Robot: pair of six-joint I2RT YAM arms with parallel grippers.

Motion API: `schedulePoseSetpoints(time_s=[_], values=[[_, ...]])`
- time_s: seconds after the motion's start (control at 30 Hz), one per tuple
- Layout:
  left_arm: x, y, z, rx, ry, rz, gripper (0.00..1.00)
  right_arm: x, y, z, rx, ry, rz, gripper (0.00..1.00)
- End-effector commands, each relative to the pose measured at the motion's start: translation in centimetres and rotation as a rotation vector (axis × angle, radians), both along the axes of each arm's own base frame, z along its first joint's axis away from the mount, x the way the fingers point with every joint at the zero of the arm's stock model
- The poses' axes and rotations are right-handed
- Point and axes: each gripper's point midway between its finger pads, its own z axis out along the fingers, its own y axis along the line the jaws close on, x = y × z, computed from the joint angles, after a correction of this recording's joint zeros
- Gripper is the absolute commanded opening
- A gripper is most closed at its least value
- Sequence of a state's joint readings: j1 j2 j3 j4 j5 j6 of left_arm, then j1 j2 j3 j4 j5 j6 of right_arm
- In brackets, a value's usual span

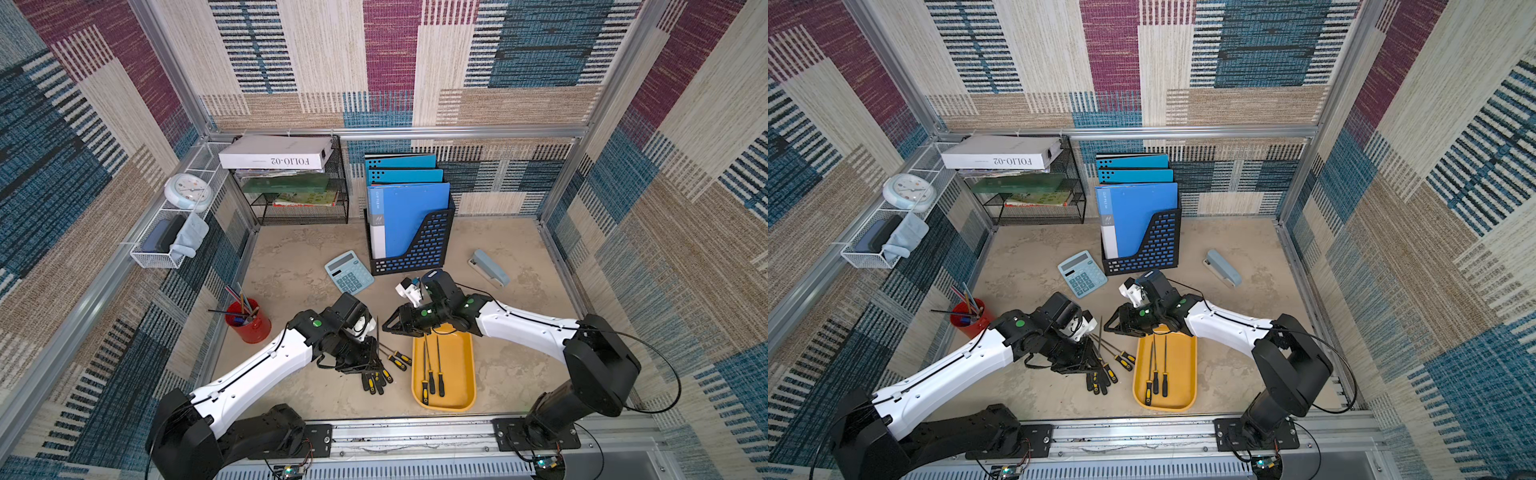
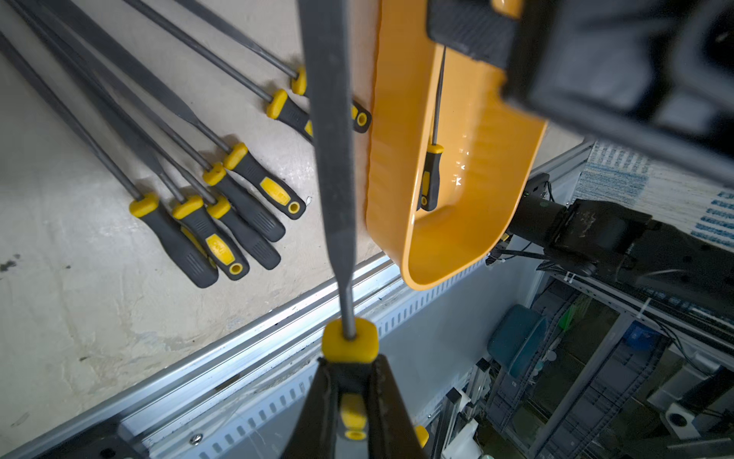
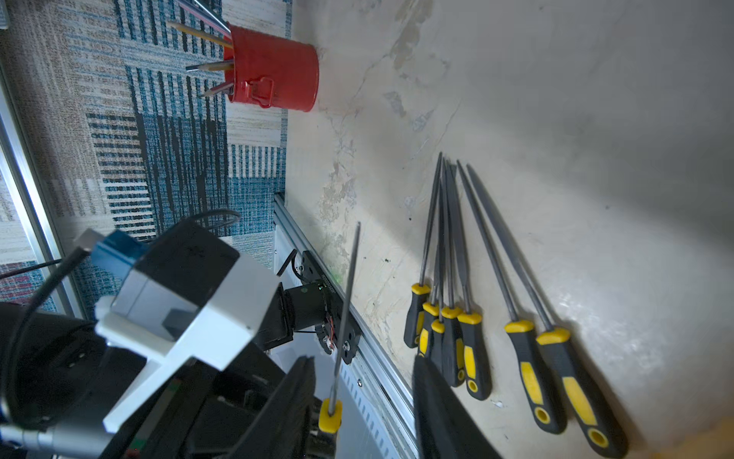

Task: Put the file tool into the storage box
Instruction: Place the file tool in the storage box.

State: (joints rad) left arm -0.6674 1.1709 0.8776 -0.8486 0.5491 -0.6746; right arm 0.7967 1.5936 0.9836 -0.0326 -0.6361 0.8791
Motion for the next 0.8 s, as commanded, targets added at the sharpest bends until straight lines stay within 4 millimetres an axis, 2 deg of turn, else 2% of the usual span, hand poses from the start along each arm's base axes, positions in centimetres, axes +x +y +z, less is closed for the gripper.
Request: schedulePoseSetpoints(time_s=[0.0, 0.3, 0.33, 0.43, 0.47, 0.5, 0.57, 0.6, 0.67, 0.77], values=[[0.0, -0.4, 0.4, -0.022, -0.008, -0.02, 0.04, 0.0, 0.7, -0.2, -0.001, 0.009, 0.003, 0.45], [-0.3, -0.9, 0.6, -0.035, -0.021, -0.046, 0.04, 0.1, 2.2, -1.3, -0.036, 0.025, 0.018, 0.37], [-0.3, -0.9, 0.6, -0.036, -0.022, -0.049, 0.04, 0.2, 2.4, -1.3, -0.033, 0.026, 0.022, 0.34], [-0.5, -0.8, 0.4, -0.031, -0.018, -0.053, 0.07, 0.1, 2.3, -1.5, -0.056, 0.031, 0.02, 0.1], [-0.5, -0.8, 0.3, -0.029, -0.021, -0.049, 0.16, 0.0, 2.1, -1.5, -0.06, 0.034, 0.02, 0.02], [-0.4, -0.7, 0.3, -0.025, -0.026, -0.045, 0.31, -0.1, 1.9, -1.4, -0.063, 0.036, 0.022, 0.0], [-0.1, -0.4, 0.3, -0.003, -0.036, -0.028, 0.61, -0.3, 0.9, -1.7, -0.106, 0.039, 0.016, 0.0], [0.0, -0.2, 0.3, 0.009, -0.042, -0.019, 0.7, -0.3, 0.0, -1.9, -0.136, 0.041, 0.007, 0.0], [0.2, 0.0, 0.6, 0.016, -0.048, -0.002, 0.77, 0.0, -2.3, -1.9, -0.174, 0.046, -0.029, 0.0], [0.2, 0.2, 0.8, 0.02, -0.047, 0.015, 0.8, 1.3, -7.2, -1.6, -0.235, 0.039, -0.131, 0.0]])
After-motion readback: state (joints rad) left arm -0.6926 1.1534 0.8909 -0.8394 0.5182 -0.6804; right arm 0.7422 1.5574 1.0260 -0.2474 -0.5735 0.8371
